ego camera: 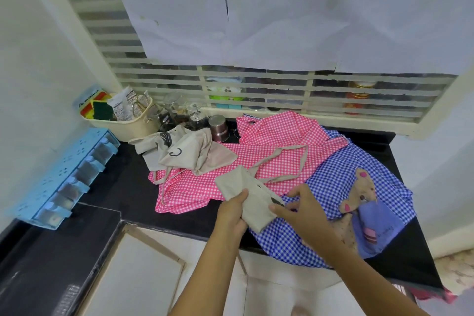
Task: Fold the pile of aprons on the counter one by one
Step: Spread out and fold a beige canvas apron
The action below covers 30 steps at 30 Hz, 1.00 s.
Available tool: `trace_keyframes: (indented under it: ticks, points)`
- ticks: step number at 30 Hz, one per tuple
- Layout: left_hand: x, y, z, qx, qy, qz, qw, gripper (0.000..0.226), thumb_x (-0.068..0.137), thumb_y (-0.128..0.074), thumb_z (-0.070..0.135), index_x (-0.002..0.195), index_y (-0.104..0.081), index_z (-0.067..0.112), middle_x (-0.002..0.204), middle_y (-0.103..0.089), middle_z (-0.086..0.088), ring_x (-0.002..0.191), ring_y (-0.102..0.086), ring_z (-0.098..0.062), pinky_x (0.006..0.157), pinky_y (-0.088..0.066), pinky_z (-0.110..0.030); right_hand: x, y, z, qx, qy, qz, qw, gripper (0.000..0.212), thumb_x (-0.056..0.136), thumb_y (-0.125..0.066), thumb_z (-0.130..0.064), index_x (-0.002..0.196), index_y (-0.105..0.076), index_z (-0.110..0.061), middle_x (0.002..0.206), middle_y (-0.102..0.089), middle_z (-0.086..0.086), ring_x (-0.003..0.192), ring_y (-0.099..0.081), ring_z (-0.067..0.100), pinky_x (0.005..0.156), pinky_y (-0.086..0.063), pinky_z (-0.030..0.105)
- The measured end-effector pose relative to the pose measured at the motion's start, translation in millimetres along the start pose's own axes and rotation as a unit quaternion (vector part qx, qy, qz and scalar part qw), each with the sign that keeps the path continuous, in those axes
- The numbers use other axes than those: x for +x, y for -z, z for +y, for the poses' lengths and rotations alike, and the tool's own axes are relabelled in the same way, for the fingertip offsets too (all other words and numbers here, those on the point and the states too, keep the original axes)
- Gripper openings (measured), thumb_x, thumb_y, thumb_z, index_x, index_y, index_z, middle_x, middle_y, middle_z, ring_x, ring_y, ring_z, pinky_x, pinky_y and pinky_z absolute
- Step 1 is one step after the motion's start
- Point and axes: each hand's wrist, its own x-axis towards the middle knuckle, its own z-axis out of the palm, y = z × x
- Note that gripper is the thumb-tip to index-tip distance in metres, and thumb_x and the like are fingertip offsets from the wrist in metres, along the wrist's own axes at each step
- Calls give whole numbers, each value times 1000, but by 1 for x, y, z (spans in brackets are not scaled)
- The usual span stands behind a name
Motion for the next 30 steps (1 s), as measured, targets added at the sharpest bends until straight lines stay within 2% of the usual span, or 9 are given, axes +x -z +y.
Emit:
trace_keyframes:
  ticks: [3, 5, 7, 9, 14, 18, 24, 28, 30]
  points:
    - [-5, 6, 12, 50, 14, -1, 999, 31, 91, -59, 2, 120, -56, -8, 114, -64, -25, 93, -64, -35, 74, -55, -43, -4, 17, -7, -244, 261, -110, 928, 78, 69, -74, -55, 128, -23, -50, 144, -14, -34, 142, -11, 1, 115, -14, 20]
    - [-13, 6, 19, 84, 31, -50, 995, 32, 91, -58, 2, 121, -59, -8, 111, -66, -25, 89, -66, -33, 67, -58, -39, -2, 20, -13, -391, 379, -194, 816, 95, 71, -71, -58, 143, -9, -48, 151, 13, -32, 142, 18, -1, 112, 12, 18]
    - [-24, 3, 24, 138, 53, -107, 983, 29, 89, -59, 3, 117, -63, -4, 106, -68, -23, 84, -67, -31, 64, -59, -37, 0, 20, -13, -468, 482, -174, 720, 103, 62, -81, -51, 146, -25, -31, 157, -19, -12, 146, -9, 13, 115, -5, 32]
    - [-33, -3, 29, 163, 79, -147, 972, 26, 89, -60, 5, 114, -64, -3, 103, -67, -21, 83, -67, -29, 69, -59, -39, 3, 22, -13, -482, 521, -136, 691, 101, 50, -91, -40, 136, -41, -20, 139, -53, -2, 132, -42, 16, 109, -26, 38]
    - [-50, -14, 35, 110, 151, -205, 961, 39, 85, -60, 9, 121, -59, -6, 104, -68, -21, 87, -67, -29, 74, -59, -36, 5, 45, -24, -306, 559, -49, 769, 56, 52, -84, -12, 105, -69, -17, 103, -72, -1, 100, -55, 8, 90, -46, 26]
    - [-58, -20, 37, 45, 184, -243, 951, 44, 83, -59, 16, 121, -59, -7, 115, -64, -24, 94, -66, -33, 86, -53, -44, -2, 39, -23, -331, 551, -80, 762, 64, 50, -84, -7, 107, -58, -21, 108, -70, -2, 99, -54, 7, 86, -48, 23]
    - [-63, -27, 35, -6, 215, -263, 941, 47, 86, -55, 21, 121, -58, -10, 121, -61, -27, 94, -67, -37, 79, -55, -49, -7, 41, -27, -256, 541, -29, 801, 27, 88, -58, -35, 113, -62, -25, 102, -70, -8, 91, -58, 5, 78, -46, 17]
    - [-71, -34, 33, -48, 180, -289, 939, 40, 85, -55, 6, 118, -53, -18, 121, -57, -35, 92, -67, -43, 72, -59, -50, -22, 46, -44, -74, 374, -54, 923, 30, 88, -53, -57, 103, -70, -36, 92, -73, -13, 82, -67, 3, 72, -52, 23]
    - [-73, -37, 32, -63, 160, -329, 929, 46, 79, -61, -6, 122, -52, -18, 130, -52, -34, 104, -63, -43, 86, -56, -47, -25, 44, -49, 18, 292, -21, 956, 17, 86, -60, -51, 95, -69, -40, 84, -71, -16, 75, -66, 3, 65, -52, 23]
